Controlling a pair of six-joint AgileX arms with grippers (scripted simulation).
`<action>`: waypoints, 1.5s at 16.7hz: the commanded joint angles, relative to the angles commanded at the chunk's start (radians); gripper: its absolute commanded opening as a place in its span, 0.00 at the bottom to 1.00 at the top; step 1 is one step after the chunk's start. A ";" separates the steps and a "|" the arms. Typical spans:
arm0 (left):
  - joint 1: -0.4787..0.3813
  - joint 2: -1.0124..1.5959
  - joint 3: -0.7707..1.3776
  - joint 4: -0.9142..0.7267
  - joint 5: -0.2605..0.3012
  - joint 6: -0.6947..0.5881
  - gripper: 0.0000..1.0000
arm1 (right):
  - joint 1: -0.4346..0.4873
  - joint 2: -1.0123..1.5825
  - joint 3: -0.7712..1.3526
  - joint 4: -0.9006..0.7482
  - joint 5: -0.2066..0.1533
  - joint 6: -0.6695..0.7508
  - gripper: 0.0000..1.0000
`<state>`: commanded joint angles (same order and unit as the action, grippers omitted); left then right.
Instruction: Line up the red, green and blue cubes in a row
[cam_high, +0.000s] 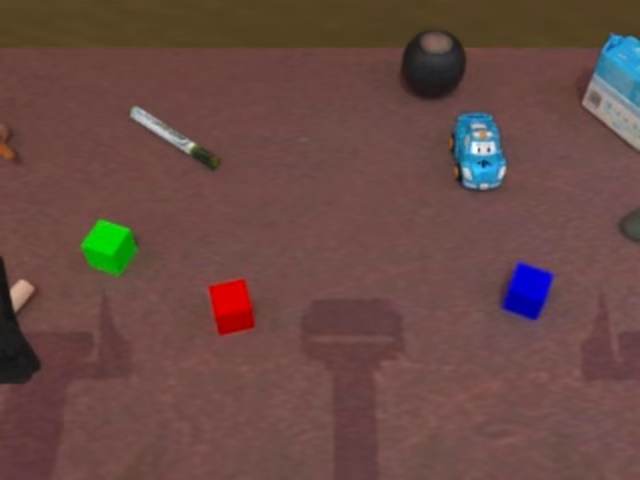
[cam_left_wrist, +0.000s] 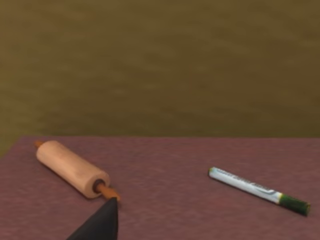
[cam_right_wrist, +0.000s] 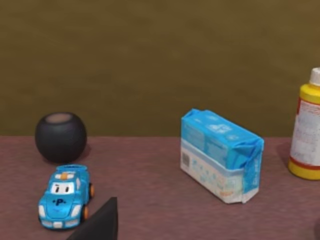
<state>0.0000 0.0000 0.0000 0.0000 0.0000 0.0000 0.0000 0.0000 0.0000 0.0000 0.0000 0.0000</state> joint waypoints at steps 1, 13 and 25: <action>0.000 0.000 0.000 0.000 0.000 0.000 1.00 | 0.000 0.000 0.000 0.000 0.000 0.000 1.00; -0.175 0.680 0.544 -0.372 0.002 0.296 1.00 | 0.000 0.000 0.000 0.000 0.000 0.000 1.00; -0.435 1.835 1.341 -0.957 0.006 0.742 1.00 | 0.000 0.000 0.000 0.000 0.000 0.000 1.00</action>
<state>-0.4351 1.8347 1.3405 -0.9574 0.0061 0.7419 0.0000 0.0000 0.0000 0.0000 0.0000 0.0000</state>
